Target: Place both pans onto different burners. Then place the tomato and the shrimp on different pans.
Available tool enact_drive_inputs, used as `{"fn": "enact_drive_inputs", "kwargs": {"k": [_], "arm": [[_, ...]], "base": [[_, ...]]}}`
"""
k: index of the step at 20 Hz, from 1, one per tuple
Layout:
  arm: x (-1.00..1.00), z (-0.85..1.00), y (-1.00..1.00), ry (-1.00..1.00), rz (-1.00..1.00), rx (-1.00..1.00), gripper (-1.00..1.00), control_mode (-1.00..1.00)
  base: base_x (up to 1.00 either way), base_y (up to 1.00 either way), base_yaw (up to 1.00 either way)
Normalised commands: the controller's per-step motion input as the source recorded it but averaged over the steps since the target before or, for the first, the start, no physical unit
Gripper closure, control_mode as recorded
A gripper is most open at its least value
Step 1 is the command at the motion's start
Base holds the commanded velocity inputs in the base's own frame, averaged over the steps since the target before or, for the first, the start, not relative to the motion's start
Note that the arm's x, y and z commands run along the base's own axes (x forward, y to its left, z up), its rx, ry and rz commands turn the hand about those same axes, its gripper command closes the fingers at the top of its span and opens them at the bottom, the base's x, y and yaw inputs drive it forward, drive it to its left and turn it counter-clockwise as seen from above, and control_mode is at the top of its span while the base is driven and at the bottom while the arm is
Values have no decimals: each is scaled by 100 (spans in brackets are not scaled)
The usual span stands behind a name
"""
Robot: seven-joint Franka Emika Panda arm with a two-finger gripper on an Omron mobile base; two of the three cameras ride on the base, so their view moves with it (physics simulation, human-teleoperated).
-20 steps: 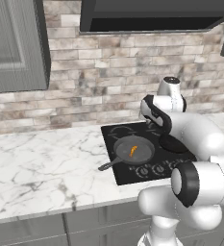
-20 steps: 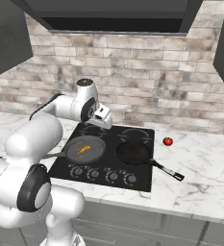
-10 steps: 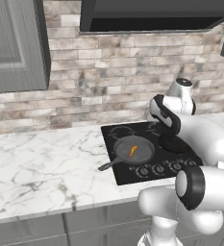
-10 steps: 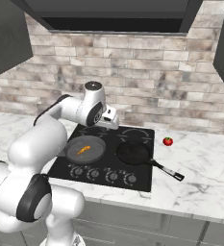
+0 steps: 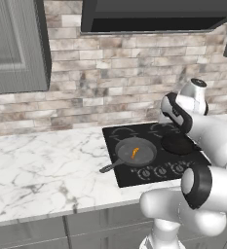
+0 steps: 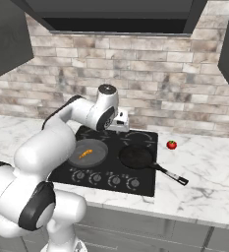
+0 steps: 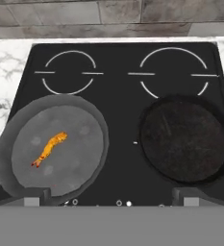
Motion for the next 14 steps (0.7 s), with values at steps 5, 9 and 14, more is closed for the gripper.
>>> {"fn": "enact_drive_inputs", "kwargs": {"k": [5, 9, 14], "arm": [[0, 6, -28, 0, 8, 0, -100, -100], [0, 2, -33, 0, 5, 0, -100, -100], [0, 0, -45, 4, 1, 0, -100, -100]], "base": [[0, 0, 0], [0, 0, 0], [0, 0, 0]]}}
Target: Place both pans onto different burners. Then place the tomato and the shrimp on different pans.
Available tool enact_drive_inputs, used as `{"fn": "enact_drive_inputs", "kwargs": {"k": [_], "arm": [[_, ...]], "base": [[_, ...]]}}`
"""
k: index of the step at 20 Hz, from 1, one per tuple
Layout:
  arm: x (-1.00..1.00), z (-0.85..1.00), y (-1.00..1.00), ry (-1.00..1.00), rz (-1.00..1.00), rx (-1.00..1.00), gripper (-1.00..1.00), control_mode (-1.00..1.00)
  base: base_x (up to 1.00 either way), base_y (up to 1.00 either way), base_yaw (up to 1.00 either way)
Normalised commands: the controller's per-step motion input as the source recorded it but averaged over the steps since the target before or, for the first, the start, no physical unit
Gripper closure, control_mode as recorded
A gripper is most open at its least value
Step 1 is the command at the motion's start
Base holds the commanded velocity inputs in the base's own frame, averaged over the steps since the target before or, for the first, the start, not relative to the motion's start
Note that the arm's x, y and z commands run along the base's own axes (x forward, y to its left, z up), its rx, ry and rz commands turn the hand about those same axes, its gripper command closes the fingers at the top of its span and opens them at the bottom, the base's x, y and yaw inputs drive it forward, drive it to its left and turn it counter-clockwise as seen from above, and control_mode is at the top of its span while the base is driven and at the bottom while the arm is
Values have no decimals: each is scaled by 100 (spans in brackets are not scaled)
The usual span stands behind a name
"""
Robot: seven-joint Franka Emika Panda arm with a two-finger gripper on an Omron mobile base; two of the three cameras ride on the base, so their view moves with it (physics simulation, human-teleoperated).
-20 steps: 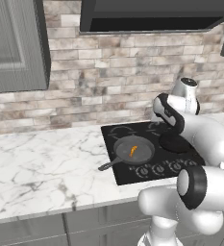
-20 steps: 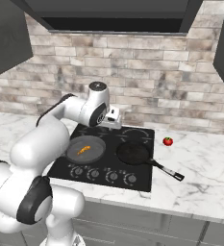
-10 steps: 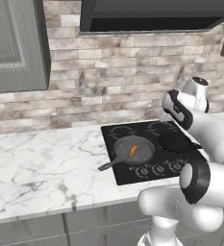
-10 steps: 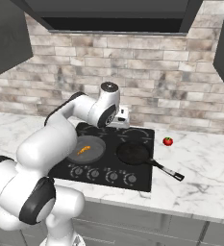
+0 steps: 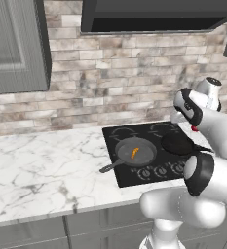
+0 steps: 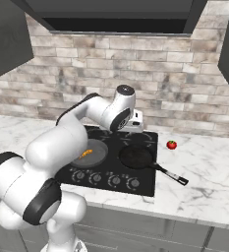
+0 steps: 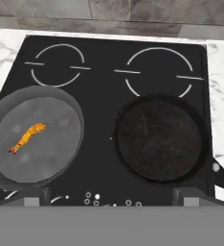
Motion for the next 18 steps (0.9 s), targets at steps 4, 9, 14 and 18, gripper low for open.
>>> {"fn": "enact_drive_inputs", "kwargs": {"k": [4, 9, 14, 18], "arm": [[0, 0, -55, 7, 0, -1, -100, -100], [3, -6, -44, 3, 0, -1, -100, -100], [2, -8, -41, 0, 2, 0, -100, -100], [0, -9, -39, 0, 1, 0, -100, -100]], "base": [[0, 0, 0], [0, 0, 0], [0, 0, 0], [0, 0, 0]]}}
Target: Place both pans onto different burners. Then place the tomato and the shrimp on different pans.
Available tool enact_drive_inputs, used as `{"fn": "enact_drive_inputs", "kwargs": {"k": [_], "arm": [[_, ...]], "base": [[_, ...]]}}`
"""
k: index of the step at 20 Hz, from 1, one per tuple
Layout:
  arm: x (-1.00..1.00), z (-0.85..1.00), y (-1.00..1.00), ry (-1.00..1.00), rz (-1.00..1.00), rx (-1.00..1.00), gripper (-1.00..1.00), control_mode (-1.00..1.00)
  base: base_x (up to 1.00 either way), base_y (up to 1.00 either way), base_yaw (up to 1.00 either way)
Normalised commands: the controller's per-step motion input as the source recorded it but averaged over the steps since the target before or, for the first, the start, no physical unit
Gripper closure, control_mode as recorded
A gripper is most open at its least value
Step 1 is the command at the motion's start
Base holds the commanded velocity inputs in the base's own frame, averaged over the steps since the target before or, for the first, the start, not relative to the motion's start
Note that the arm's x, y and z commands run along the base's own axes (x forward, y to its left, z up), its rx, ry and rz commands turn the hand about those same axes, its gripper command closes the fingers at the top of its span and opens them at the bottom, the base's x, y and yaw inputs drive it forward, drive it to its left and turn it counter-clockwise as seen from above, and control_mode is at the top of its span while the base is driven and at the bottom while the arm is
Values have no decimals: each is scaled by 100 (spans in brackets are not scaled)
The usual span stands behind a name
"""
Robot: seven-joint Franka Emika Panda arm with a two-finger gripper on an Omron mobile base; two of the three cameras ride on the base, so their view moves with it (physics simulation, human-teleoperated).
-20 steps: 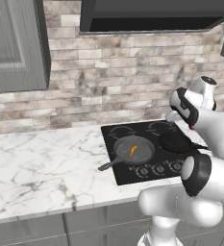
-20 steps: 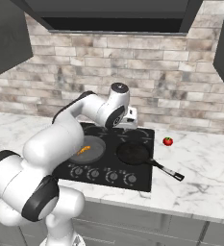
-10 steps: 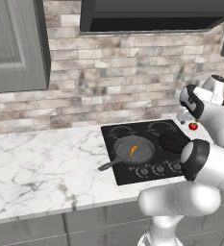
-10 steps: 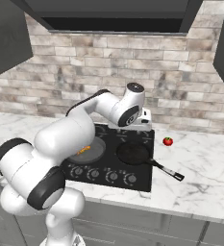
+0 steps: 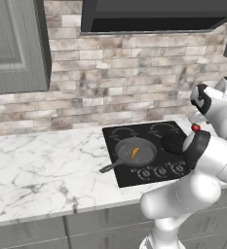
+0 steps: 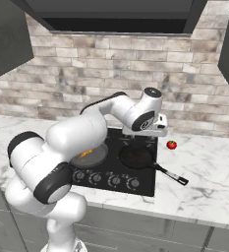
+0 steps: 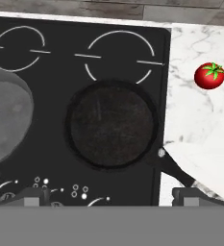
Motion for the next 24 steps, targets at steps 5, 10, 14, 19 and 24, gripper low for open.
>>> {"fn": "enact_drive_inputs", "kwargs": {"k": [5, 10, 14, 19, 24], "arm": [[10, -4, -31, 0, 0, 0, -100, -100], [14, -4, -26, 0, 0, 0, -100, -100], [4, 0, -24, 0, 0, -3, -100, -100], [4, 0, -26, -2, 0, -3, -100, -100], [1, 0, -12, -8, 0, -6, -100, -100]], "base": [[0, 0, 0], [0, 0, 0], [0, 0, 0], [0, 0, 0], [0, 0, 0]]}}
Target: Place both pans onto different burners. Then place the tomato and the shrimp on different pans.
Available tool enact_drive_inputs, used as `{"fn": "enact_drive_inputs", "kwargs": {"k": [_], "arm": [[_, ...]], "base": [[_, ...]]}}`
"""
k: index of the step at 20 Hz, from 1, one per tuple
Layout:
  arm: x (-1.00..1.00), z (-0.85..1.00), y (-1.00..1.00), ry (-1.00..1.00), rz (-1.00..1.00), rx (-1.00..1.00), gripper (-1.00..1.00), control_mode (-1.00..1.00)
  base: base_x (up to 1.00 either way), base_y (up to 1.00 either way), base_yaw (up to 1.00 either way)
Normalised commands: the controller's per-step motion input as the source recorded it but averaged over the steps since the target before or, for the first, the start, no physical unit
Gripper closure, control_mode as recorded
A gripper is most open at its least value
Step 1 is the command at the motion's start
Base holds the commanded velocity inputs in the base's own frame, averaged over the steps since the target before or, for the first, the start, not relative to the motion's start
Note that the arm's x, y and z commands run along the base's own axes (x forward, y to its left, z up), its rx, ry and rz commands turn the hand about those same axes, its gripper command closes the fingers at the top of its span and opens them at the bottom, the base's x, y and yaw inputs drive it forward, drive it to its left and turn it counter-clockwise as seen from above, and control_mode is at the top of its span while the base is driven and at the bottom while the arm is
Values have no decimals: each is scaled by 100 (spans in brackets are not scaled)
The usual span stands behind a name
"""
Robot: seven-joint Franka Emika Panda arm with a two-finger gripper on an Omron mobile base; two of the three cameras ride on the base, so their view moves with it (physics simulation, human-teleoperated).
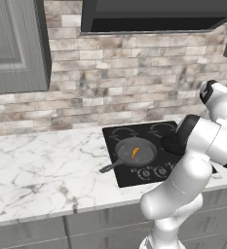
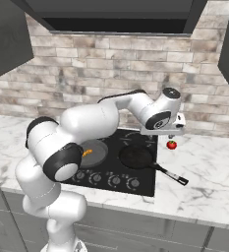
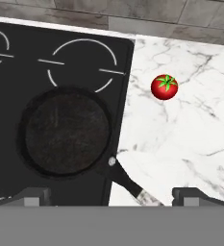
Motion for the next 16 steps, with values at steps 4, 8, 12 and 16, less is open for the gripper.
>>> {"fn": "enact_drive_inputs", "kwargs": {"k": [4, 8, 12, 16], "arm": [[1, 0, -3, -6, 0, -10, -100, -100], [0, -5, 0, -3, 0, -10, -100, -100], [10, -32, 0, -8, 0, -2, -100, -100], [16, -23, 0, -13, 0, 3, -100, -100]], "base": [[0, 0, 0], [0, 0, 0], [0, 0, 0], [0, 0, 0]]}}
